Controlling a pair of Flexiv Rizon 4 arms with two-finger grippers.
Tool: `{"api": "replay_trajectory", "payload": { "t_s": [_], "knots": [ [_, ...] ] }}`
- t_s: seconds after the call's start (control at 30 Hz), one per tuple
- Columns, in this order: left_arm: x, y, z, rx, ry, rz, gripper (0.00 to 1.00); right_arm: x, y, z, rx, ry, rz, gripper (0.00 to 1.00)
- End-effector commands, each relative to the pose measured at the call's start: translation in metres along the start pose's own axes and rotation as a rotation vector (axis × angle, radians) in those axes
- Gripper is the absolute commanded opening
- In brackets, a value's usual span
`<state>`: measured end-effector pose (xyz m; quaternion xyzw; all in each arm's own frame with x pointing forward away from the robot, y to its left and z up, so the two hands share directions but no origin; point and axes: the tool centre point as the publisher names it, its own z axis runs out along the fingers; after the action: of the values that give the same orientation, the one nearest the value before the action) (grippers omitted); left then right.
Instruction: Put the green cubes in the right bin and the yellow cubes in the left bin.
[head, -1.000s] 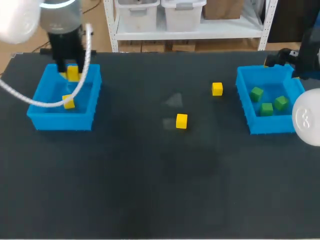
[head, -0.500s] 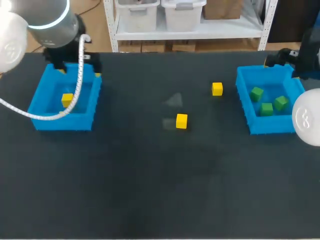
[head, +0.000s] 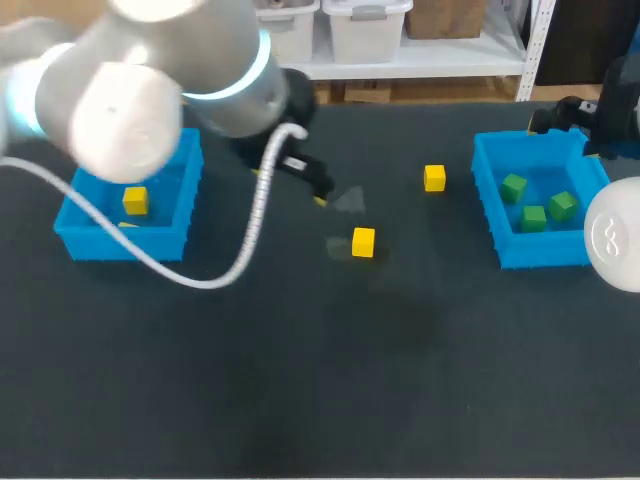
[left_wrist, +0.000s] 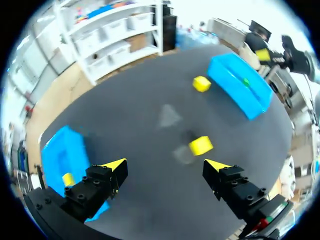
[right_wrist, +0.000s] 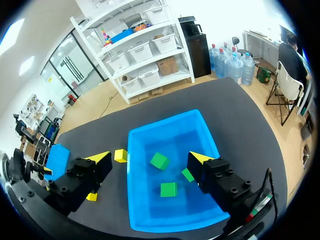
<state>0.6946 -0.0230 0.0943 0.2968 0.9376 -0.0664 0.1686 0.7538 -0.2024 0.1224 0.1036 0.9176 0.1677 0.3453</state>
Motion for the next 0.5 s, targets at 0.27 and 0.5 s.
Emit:
{"api": "replay_trajectory", "payload": {
  "t_s": [0.27, 0.5],
  "knots": [
    [-0.016, -0.07, 0.056, 0.104, 0.24, 0.082, 1.0, 0.0, 0.001, -0.001, 0.004, 0.001, 0.0, 1.0],
    [-0.015, -0.065, 0.081, 0.034, 0.28, 0.015, 1.0, 0.0, 0.001, -0.001, 0.004, 0.001, 0.0, 1.0]
  ]
}}
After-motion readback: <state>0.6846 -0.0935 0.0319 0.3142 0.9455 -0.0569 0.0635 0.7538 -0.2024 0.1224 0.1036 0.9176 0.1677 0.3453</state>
